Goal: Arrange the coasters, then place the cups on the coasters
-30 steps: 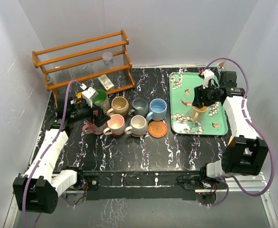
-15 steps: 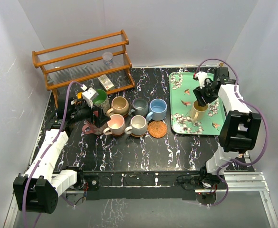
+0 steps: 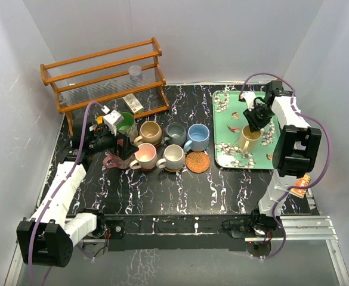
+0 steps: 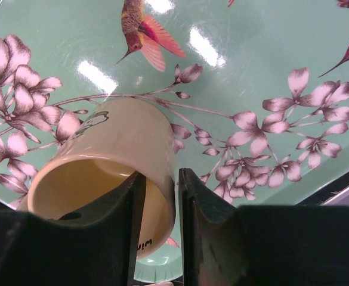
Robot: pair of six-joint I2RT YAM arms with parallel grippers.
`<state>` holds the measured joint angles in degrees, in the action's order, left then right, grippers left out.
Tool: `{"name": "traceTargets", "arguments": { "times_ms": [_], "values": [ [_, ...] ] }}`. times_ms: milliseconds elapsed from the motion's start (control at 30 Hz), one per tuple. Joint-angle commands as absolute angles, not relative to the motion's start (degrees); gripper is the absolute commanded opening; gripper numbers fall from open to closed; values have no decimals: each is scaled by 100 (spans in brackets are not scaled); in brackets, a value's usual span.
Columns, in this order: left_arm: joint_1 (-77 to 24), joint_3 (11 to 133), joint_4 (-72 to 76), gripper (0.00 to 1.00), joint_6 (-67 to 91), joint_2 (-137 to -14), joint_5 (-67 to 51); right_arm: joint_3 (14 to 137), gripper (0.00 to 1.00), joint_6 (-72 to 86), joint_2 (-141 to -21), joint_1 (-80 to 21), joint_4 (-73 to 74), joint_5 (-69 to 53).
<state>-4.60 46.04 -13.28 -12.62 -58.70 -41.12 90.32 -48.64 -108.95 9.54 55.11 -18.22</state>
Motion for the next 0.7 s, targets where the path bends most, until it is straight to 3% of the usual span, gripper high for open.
{"name": "traceTargets", "arguments": {
  "times_ms": [0, 400, 667],
  "values": [
    [-422, 4605, -1248, 99, -1338, -5854, -4201, 9499, 24, -5100, -11022, 985, 5955, -1989],
    [-422, 4601, -1231, 99, -1329, -5881, -4231, 9498, 0, -4637, -10666, 981, 6196, -2315],
    [-422, 4568, -1188, 99, -1295, -5830, -4263, 8756, 0, -3612, -9354, 765, 5767, -2518]
  ]
}}
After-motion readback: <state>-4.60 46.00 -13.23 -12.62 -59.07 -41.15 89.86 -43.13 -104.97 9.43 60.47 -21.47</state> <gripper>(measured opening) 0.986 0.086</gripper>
